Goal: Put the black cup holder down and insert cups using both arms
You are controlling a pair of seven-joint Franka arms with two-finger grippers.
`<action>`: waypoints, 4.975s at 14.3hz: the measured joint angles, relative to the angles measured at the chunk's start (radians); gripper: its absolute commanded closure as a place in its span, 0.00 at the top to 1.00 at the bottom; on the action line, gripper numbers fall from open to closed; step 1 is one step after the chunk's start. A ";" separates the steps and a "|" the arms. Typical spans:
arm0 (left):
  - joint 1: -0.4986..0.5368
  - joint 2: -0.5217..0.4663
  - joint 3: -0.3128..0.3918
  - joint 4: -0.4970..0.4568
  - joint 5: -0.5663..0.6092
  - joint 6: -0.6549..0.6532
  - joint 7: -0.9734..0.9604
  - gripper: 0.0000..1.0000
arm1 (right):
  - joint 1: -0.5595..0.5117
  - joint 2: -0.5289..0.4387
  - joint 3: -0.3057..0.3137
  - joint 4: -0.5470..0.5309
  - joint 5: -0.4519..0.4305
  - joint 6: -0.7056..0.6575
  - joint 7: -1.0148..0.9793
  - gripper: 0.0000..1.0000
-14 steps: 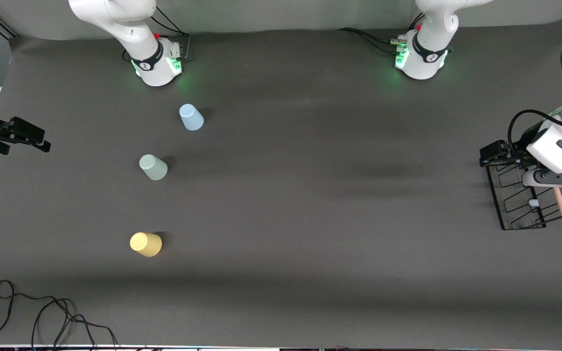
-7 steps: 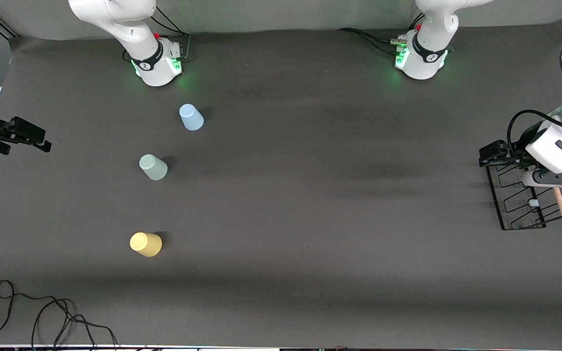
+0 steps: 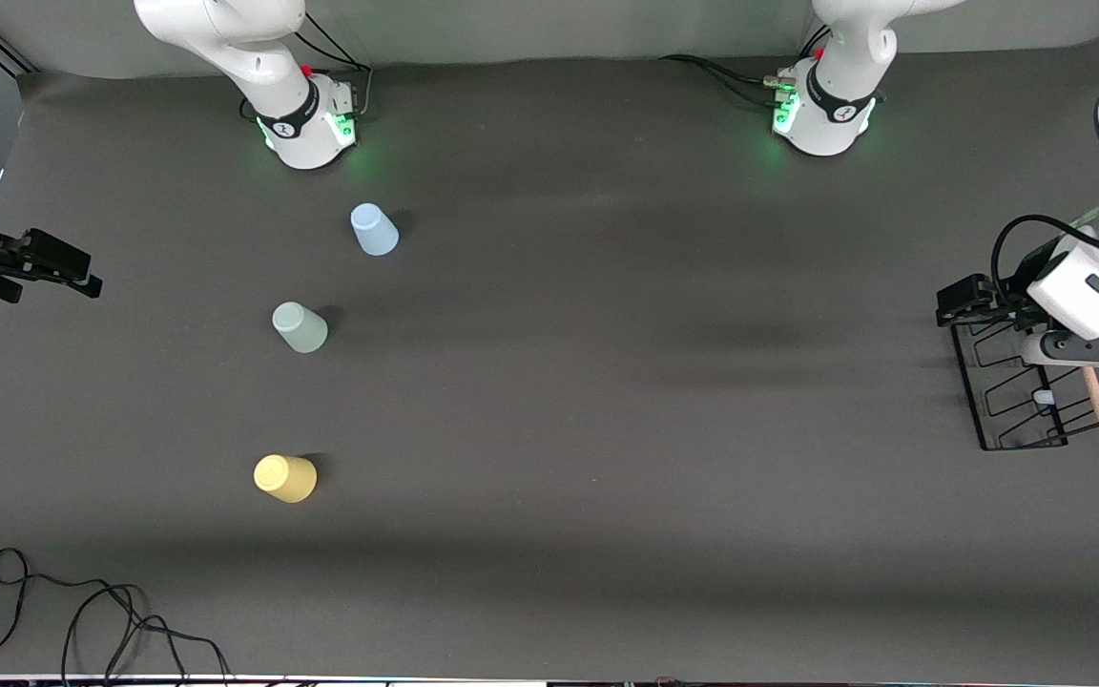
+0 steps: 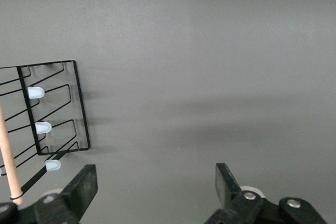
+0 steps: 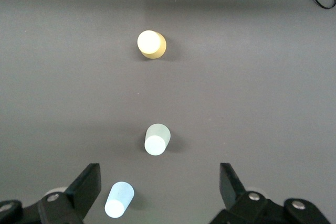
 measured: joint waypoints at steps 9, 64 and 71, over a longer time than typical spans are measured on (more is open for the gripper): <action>0.032 0.000 0.005 0.006 0.067 -0.012 0.058 0.99 | 0.000 -0.002 0.000 0.000 0.000 0.000 0.000 1.00; -0.567 0.407 -0.025 0.261 0.035 0.176 -0.745 0.00 | 0.002 0.003 0.001 -0.011 -0.010 -0.010 0.000 1.00; -0.818 0.628 -0.024 0.441 0.037 0.275 -0.927 0.00 | 0.002 0.008 0.001 -0.012 -0.010 -0.010 0.000 1.00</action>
